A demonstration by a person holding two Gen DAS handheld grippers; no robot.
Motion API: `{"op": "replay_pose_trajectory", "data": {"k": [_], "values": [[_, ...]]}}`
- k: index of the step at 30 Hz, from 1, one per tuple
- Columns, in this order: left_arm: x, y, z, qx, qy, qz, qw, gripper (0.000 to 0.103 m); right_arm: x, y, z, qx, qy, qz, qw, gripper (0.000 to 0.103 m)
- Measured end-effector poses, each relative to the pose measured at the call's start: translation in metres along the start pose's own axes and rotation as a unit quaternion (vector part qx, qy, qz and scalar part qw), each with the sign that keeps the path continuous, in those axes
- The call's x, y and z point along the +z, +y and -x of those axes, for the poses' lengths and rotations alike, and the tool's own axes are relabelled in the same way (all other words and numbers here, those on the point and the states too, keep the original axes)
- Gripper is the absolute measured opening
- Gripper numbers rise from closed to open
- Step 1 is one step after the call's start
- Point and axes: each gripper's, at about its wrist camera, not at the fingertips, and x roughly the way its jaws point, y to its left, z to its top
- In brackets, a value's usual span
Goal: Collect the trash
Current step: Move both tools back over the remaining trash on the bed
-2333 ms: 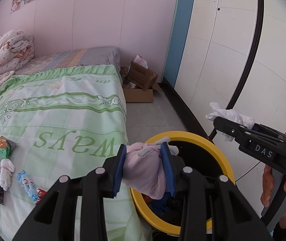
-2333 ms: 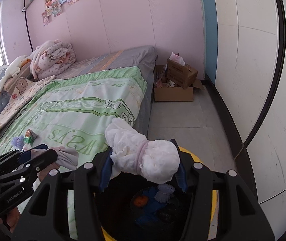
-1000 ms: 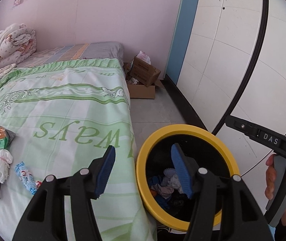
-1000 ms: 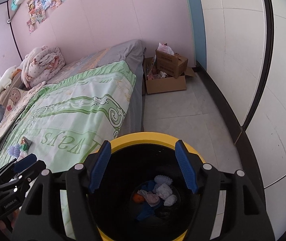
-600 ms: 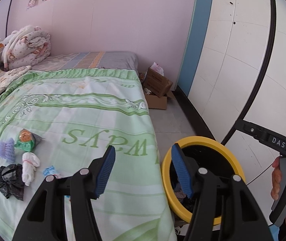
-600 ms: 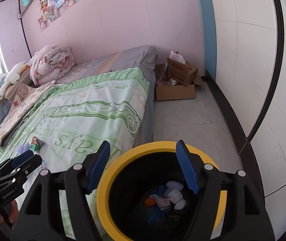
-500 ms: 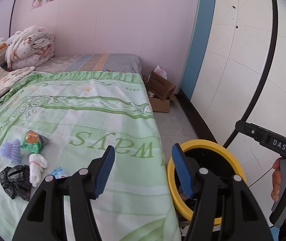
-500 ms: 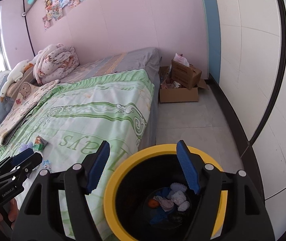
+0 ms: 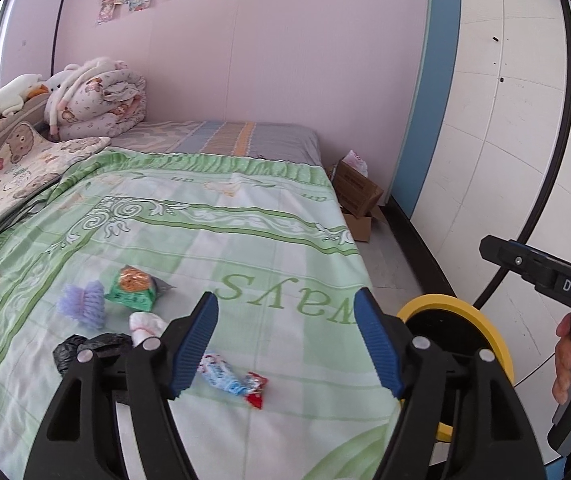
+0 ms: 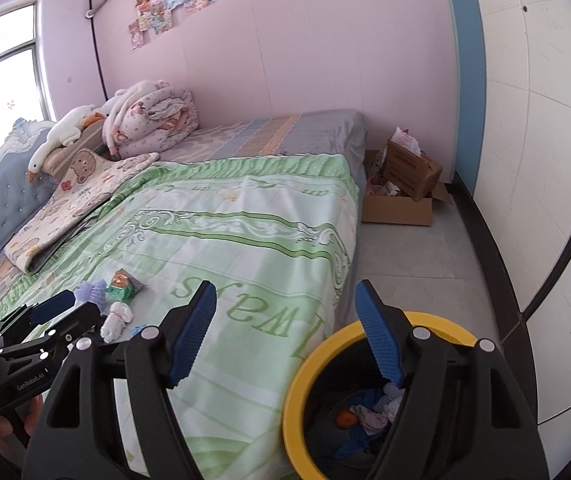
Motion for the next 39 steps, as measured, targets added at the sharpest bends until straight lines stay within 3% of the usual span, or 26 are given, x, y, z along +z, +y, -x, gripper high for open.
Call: {"op": "replay_pose_trajectory", "data": {"k": [25,39], "values": [[-0.024,0.133,0.004,0.105,0.022,0.055,0.9927,0.07,-0.02,0.131,-0.056,0.071,0.046,0.08,0.993,0.069],[-0.052,0.183,-0.018,0.127,0.056,0.096,0.9857,0.07,-0.049,0.18,-0.109,0.099,0.09,0.119,0.984,0.069]]}}
